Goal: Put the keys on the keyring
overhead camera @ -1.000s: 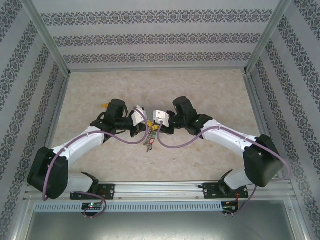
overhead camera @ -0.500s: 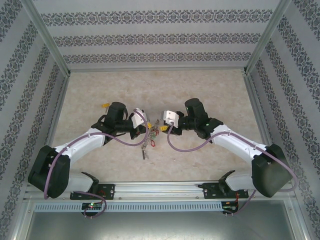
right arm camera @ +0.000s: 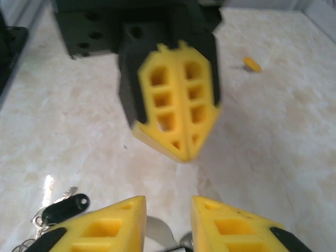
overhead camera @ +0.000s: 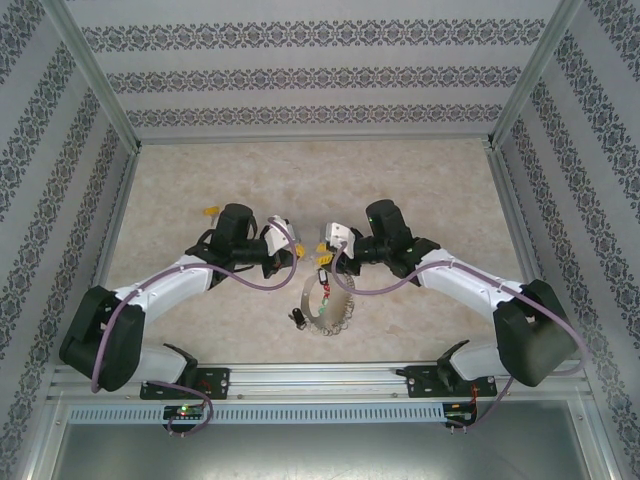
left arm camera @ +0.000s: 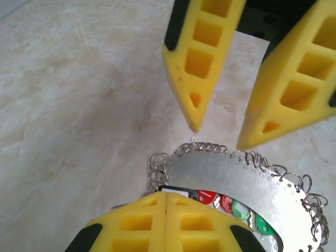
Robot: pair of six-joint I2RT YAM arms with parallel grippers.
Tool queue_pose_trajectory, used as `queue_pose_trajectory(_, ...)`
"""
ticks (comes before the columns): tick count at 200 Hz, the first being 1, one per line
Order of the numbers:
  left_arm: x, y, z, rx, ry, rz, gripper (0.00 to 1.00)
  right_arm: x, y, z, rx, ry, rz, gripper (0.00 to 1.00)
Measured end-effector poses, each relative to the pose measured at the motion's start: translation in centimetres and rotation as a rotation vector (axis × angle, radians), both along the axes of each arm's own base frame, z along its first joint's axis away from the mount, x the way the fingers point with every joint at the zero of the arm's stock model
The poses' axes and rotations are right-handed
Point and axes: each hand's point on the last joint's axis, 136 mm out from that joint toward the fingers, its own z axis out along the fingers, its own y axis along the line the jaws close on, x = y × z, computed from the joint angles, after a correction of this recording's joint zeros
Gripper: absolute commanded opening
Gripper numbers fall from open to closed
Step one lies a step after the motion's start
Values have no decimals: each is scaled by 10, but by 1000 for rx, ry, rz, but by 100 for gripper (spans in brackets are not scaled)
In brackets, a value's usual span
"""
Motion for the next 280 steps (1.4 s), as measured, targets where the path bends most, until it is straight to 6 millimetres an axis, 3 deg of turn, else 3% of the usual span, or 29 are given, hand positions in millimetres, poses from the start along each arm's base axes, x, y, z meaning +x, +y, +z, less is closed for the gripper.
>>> queue_pose_trajectory(26, 1, -1, -10, 1, 56, 17, 11, 29, -25, -8, -38, 69, -217, 34)
queue_pose_trajectory(57, -6, -9, -10, 6, 75, -7, 25, 61, -77, -4, 5, 277, -623, 35)
queue_pose_trajectory(83, -15, -22, -5, 28, 62, -57, 27, 55, -109, -1, 87, 507, -844, 37)
queue_pose_trajectory(105, -26, -34, -8, 52, 61, -92, 32, 37, -125, -21, 86, 772, -950, 32)
queue_pose_trajectory(130, -35, -45, -34, 115, 103, -110, 32, 6, -119, -56, 15, 1050, -975, 36)
queue_pose_trajectory(155, -39, -41, -56, 160, 154, -66, 33, -26, -103, -78, -77, 1178, -933, 42)
queue_pose_trajectory(179, -38, -32, -70, 193, 190, 1, 33, -43, -94, -103, -155, 1262, -906, 46)
queue_pose_trajectory(208, -40, -22, -73, 179, 211, 77, 34, -55, -85, -135, -258, 1323, -893, 46)
queue_pose_trajectory(217, -42, -19, -73, 175, 211, 101, 38, -56, -83, -140, -267, 1337, -886, 46)
queue_pose_trajectory(252, -50, -10, -73, 165, 198, 176, 38, -55, -75, -140, -250, 1401, -851, 45)
queue_pose_trajectory(280, -36, -3, -84, 186, 196, 280, 33, -53, -68, -139, -230, 1430, -814, 45)
